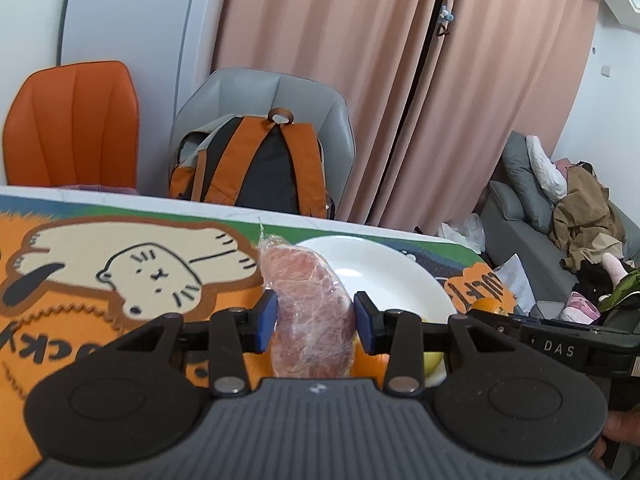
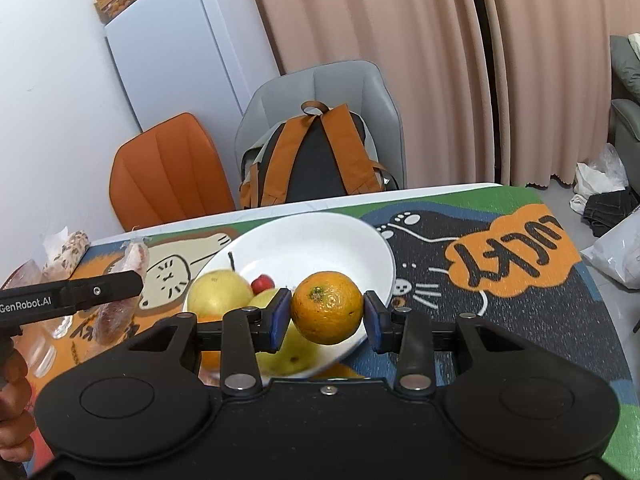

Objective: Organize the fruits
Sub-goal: 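Carry the pink package into the bowl with the left tool while the right tool carries the tangerine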

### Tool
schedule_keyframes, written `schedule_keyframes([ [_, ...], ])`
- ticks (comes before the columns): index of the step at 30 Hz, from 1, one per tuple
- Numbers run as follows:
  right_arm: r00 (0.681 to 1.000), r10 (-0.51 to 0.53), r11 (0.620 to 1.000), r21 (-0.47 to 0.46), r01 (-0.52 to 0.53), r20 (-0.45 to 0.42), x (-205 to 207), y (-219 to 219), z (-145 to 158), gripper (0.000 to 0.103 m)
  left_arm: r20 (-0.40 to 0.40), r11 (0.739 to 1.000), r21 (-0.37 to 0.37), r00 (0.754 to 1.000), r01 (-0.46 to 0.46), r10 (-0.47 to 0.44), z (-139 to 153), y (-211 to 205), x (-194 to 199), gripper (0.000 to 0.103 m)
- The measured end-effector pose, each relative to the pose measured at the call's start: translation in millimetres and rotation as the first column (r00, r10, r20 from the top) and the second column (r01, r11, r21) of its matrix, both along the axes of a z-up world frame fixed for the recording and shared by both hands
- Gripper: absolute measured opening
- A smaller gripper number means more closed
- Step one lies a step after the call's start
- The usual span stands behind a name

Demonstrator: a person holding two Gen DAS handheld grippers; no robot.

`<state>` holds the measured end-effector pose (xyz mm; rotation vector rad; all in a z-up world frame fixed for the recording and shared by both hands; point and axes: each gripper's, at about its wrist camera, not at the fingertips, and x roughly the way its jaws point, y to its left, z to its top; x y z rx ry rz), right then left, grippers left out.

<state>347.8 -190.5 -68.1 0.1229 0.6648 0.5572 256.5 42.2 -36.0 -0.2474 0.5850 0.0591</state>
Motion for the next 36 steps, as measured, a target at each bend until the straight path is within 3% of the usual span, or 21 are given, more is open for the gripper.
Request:
schedule_keyframes([
  [19,0.998,0.001,1.000,-0.004,-0.001,-0.062,37.9,16.3,-15.8,0.037,-0.023,0.999,0.019,0.999,0.050,-0.049,0.1,-0.1,56.3,0.040],
  [29,0.997,-0.005,0.995,0.101,0.012,-0.072,35.2,-1.0,-32.8,0.042,-0.050,0.993,0.045,0.993,0.110,-0.108,-8.0,-18.8,80.3,0.040],
  [36,0.998,0.017,0.992,0.127,-0.010,-0.056,33.4,-6.7,-24.2,0.042,-0.077,0.986,0.041,0.985,0.160,-0.157,-12.9,-32.7,92.1,0.041],
])
